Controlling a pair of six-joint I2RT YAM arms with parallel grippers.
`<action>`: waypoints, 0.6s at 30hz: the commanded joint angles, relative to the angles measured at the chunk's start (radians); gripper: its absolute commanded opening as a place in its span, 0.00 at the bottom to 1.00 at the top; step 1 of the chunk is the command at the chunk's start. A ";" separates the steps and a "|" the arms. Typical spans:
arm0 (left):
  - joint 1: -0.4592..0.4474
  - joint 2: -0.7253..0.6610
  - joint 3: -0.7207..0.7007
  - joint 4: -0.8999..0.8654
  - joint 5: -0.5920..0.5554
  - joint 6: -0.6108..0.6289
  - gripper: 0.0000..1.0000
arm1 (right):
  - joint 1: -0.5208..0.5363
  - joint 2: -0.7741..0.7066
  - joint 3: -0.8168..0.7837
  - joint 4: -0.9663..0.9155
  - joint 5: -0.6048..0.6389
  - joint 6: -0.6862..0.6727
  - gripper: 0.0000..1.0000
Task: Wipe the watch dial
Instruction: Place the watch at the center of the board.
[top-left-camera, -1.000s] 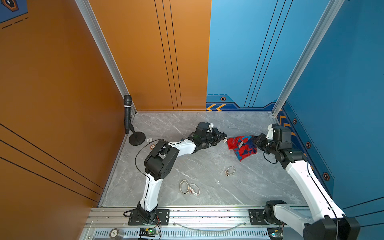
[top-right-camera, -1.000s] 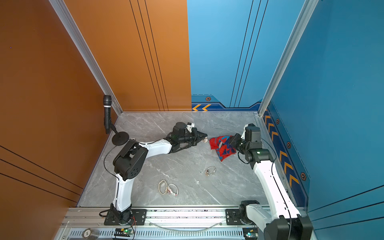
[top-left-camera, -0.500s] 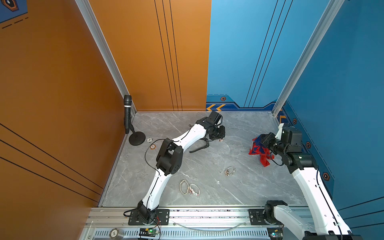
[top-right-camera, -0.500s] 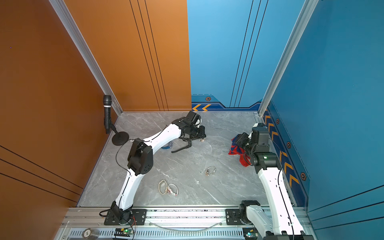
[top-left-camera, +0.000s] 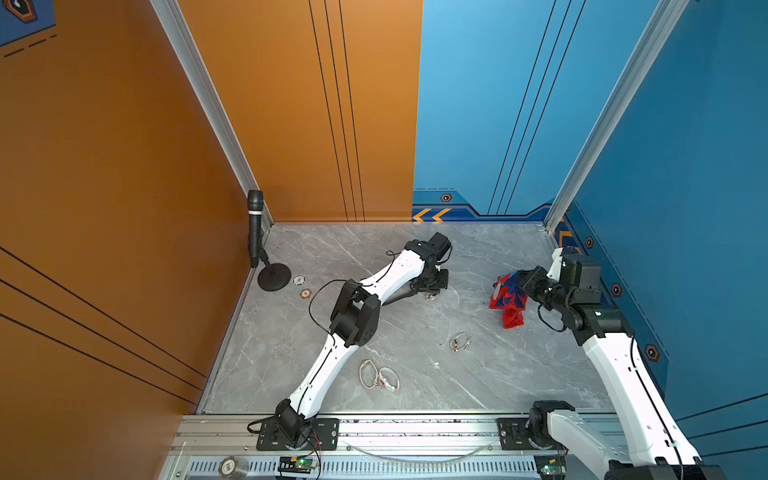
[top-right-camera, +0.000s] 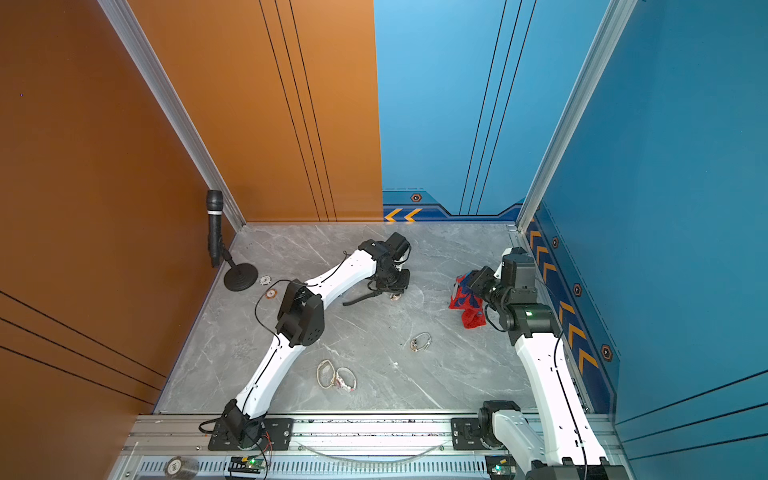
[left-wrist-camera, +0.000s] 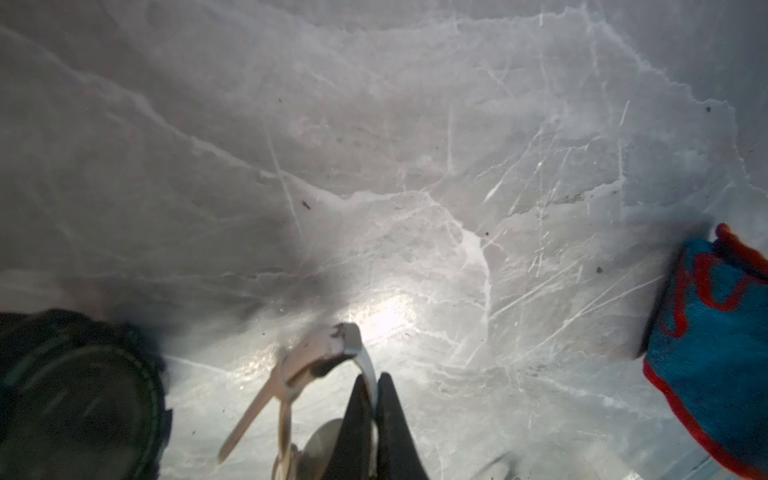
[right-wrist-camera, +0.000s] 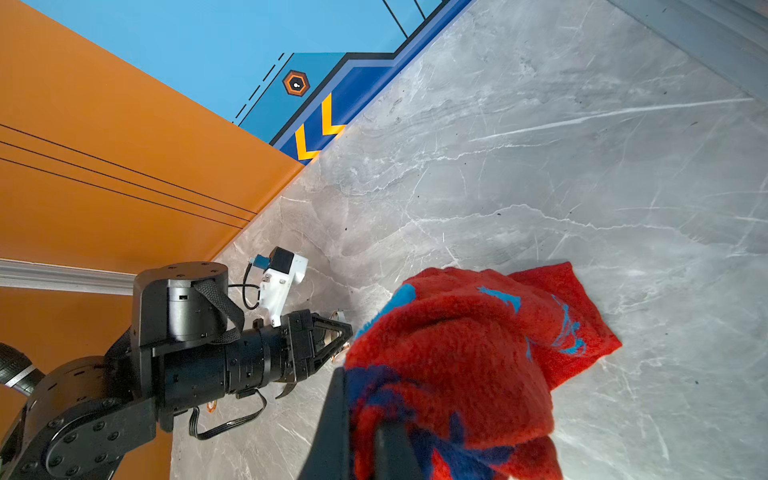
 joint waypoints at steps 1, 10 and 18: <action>-0.008 0.012 0.044 -0.036 0.000 0.023 0.23 | -0.001 -0.013 -0.012 0.023 -0.017 0.007 0.00; -0.016 -0.010 0.078 -0.035 0.020 0.026 0.34 | -0.001 -0.028 -0.016 0.020 -0.024 0.007 0.00; -0.112 -0.239 -0.130 -0.034 -0.018 0.155 0.35 | -0.001 -0.031 -0.005 -0.030 -0.015 -0.018 0.00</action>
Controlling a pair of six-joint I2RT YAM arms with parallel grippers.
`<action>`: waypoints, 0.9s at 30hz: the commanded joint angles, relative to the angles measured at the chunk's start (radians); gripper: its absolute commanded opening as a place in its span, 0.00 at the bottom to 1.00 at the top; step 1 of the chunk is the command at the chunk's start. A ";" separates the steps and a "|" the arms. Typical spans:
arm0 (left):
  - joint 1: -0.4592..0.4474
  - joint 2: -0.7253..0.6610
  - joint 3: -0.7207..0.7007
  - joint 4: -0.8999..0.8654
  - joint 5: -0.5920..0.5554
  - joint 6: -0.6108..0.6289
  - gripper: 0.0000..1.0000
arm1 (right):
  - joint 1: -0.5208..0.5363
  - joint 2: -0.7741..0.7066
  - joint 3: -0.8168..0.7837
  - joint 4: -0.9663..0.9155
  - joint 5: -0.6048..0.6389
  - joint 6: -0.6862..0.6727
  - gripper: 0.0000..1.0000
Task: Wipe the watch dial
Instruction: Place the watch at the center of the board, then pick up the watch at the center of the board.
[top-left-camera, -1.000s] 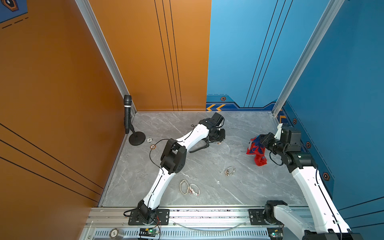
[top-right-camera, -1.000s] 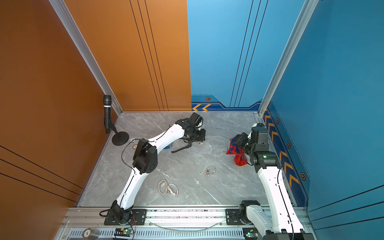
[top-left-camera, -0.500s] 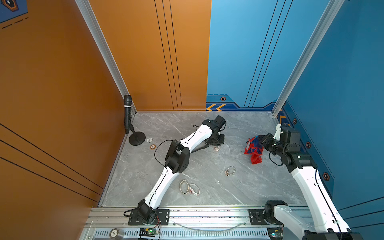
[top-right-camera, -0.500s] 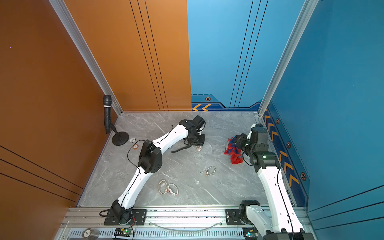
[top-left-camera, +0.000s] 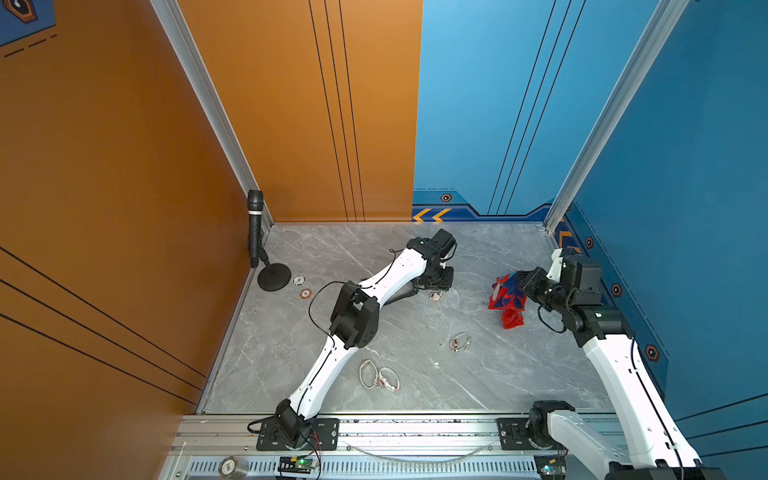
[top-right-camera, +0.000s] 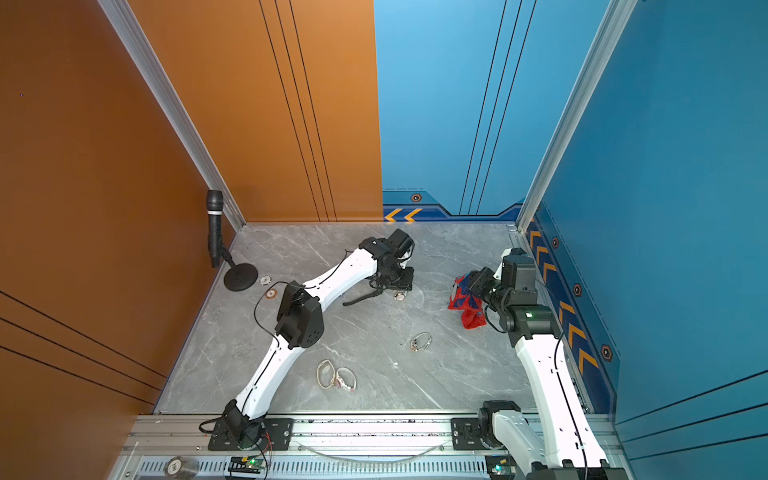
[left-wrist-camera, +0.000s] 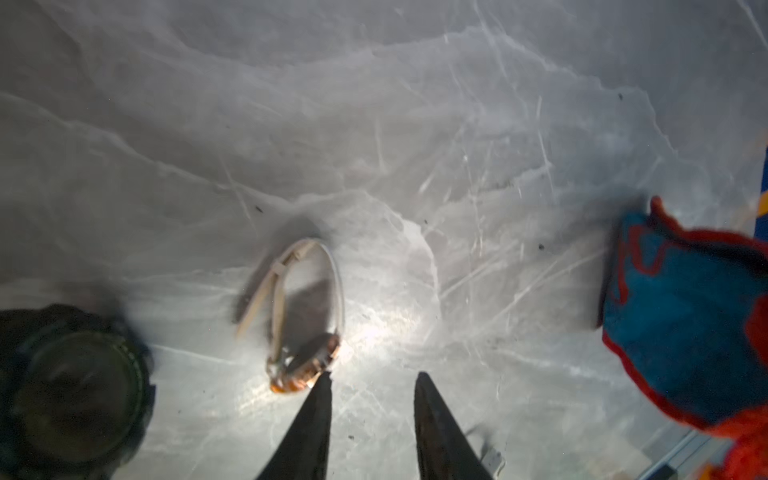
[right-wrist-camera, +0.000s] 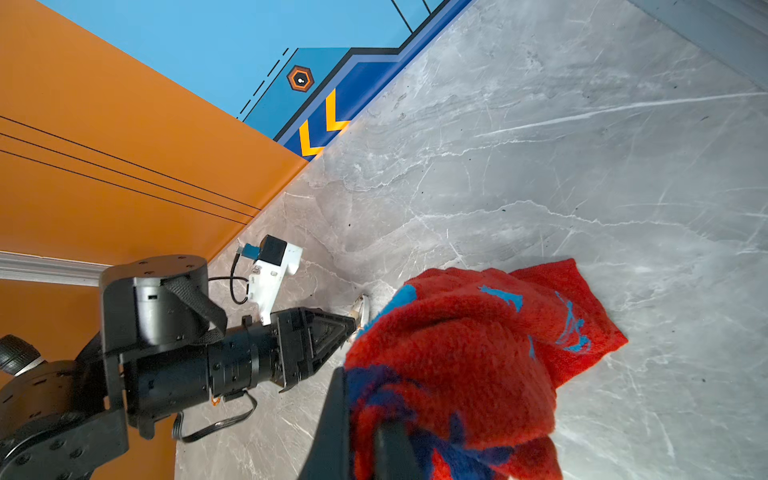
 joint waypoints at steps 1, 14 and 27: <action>-0.085 -0.191 -0.126 -0.024 -0.022 0.096 0.35 | -0.001 -0.026 -0.001 -0.030 -0.005 -0.019 0.00; -0.236 -0.335 -0.415 -0.010 -0.068 0.236 0.37 | 0.001 -0.046 -0.009 -0.063 -0.040 -0.028 0.00; -0.334 -0.203 -0.309 -0.011 -0.034 0.248 0.37 | 0.002 -0.059 -0.024 -0.074 -0.050 -0.038 0.00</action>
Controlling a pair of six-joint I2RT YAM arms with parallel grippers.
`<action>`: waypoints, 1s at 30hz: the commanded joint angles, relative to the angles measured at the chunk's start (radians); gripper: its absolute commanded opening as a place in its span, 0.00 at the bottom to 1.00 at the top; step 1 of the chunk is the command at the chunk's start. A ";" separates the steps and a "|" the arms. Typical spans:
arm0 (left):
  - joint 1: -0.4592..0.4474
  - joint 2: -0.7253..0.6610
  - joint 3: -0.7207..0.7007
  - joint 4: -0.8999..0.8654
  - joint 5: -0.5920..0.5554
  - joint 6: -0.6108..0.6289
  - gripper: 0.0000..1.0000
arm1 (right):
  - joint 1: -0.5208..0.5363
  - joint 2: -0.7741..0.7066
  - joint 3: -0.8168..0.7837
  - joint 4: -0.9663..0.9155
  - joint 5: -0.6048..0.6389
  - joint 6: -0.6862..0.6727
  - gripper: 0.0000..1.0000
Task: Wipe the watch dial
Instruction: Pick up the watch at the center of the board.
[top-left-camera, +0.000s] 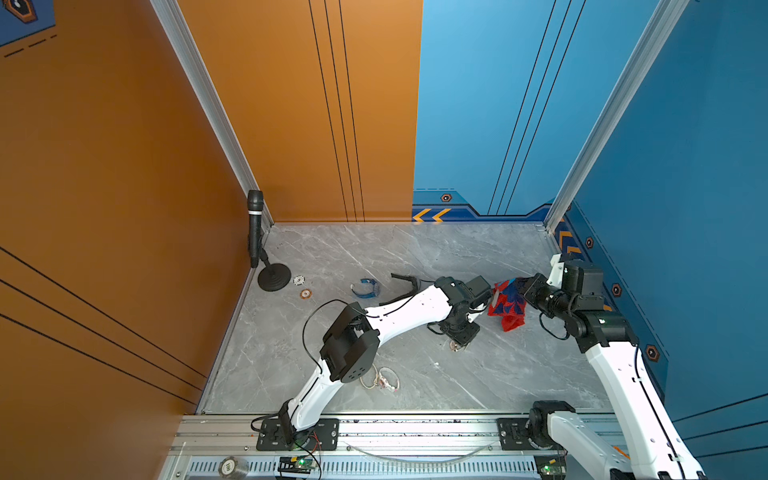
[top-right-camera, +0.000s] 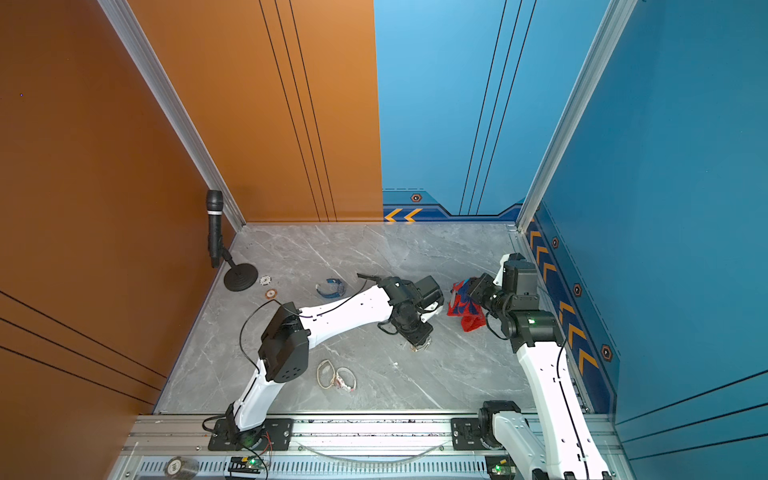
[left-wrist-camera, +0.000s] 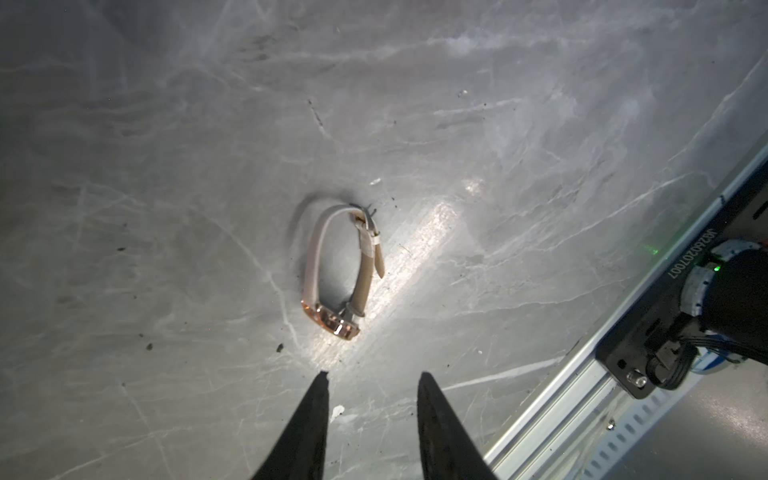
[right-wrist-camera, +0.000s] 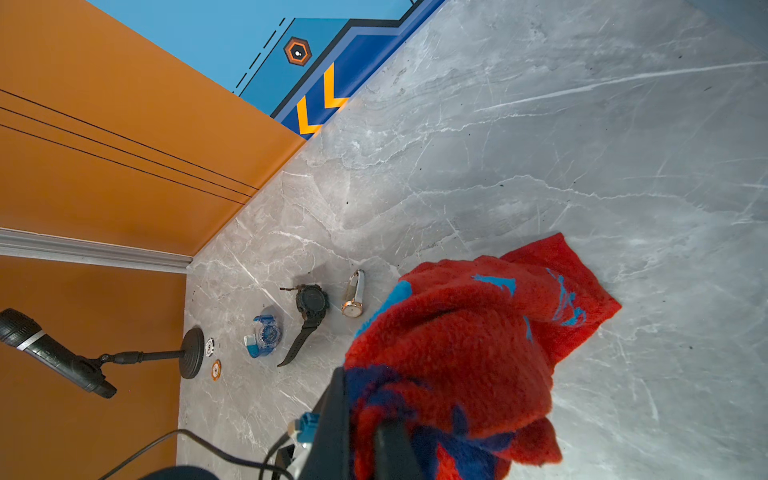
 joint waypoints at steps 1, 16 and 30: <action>-0.028 0.023 0.028 -0.012 0.017 0.027 0.37 | 0.001 -0.015 -0.012 -0.007 -0.018 -0.017 0.00; -0.051 0.137 0.098 -0.025 -0.027 0.066 0.37 | 0.001 -0.023 -0.019 -0.006 -0.027 -0.016 0.00; -0.043 0.217 0.175 -0.084 -0.093 0.114 0.38 | 0.001 -0.017 -0.032 0.004 -0.036 -0.015 0.00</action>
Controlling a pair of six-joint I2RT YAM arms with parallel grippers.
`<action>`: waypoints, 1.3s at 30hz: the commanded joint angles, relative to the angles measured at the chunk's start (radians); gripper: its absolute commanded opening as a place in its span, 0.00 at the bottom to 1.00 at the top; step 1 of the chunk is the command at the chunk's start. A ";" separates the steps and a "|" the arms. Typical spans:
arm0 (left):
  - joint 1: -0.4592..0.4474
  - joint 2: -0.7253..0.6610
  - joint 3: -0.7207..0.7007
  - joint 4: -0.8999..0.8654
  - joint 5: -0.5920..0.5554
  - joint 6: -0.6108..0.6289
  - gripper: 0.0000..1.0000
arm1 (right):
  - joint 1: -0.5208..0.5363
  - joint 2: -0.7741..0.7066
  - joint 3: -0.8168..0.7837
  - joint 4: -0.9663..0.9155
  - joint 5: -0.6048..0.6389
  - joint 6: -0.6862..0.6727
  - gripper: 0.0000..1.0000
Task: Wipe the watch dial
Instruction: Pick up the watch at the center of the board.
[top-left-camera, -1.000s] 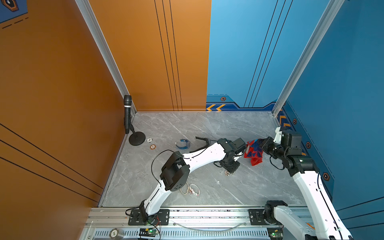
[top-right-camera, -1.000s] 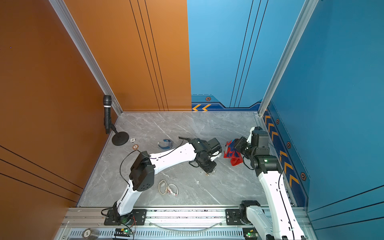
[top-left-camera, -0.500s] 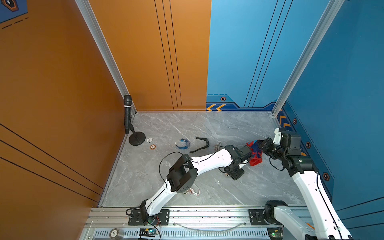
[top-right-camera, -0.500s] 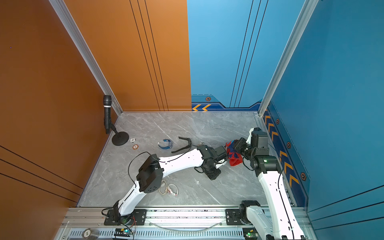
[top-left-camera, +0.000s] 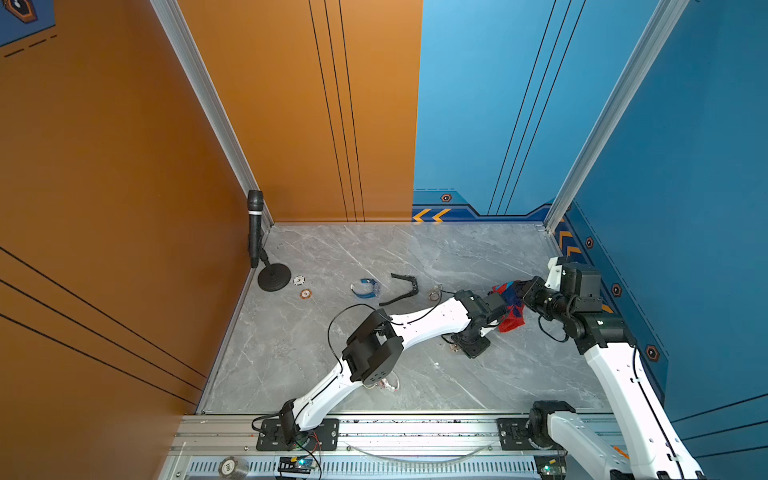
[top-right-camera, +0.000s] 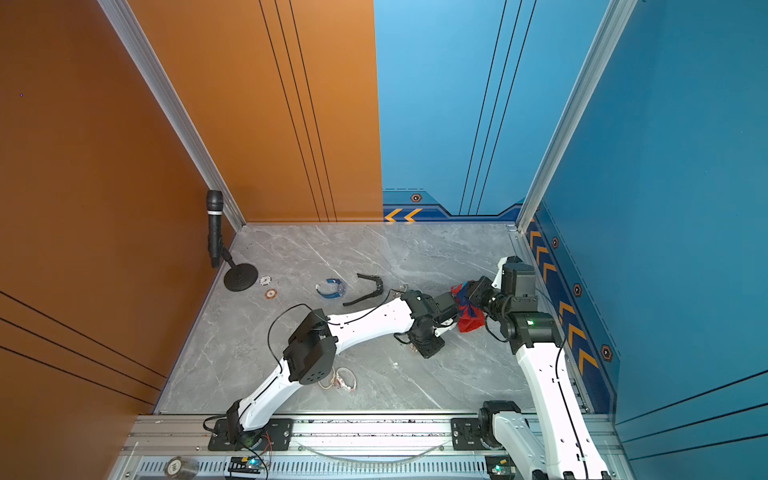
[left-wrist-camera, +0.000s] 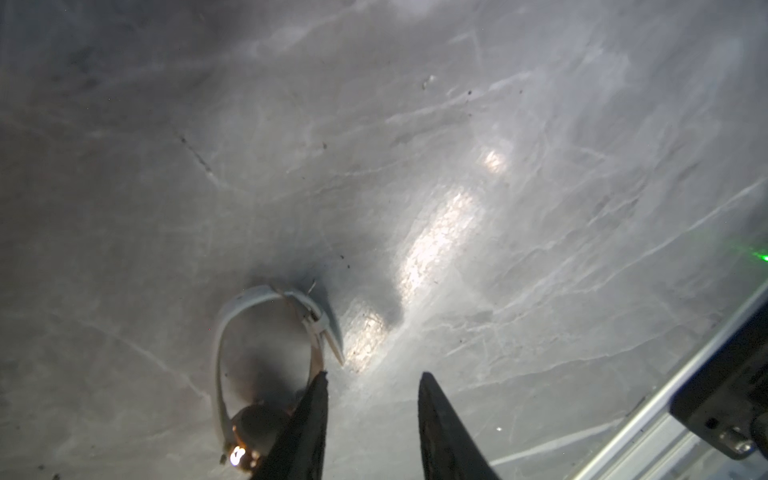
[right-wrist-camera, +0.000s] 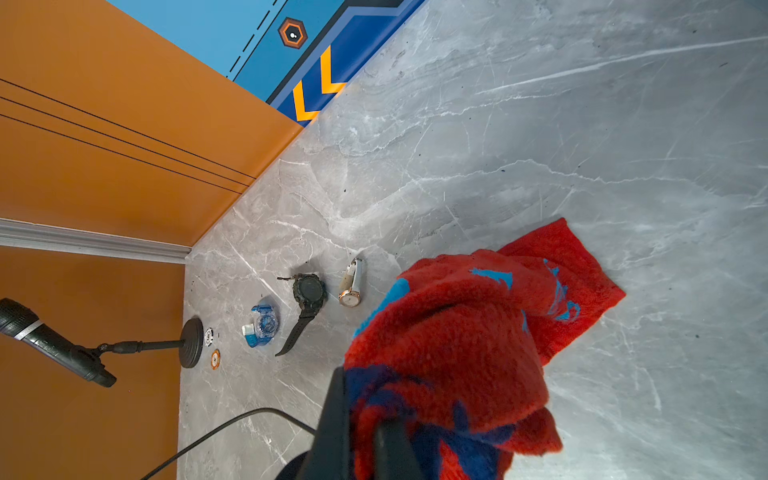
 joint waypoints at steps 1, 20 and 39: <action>0.006 0.025 0.018 -0.046 -0.040 0.027 0.38 | 0.001 -0.010 -0.007 0.006 -0.017 -0.012 0.00; 0.039 0.066 0.015 -0.081 -0.096 0.079 0.33 | 0.001 -0.003 -0.008 0.020 -0.032 -0.007 0.00; 0.190 -0.184 -0.136 0.047 0.170 -0.289 0.05 | 0.012 0.023 0.010 0.037 -0.067 0.005 0.00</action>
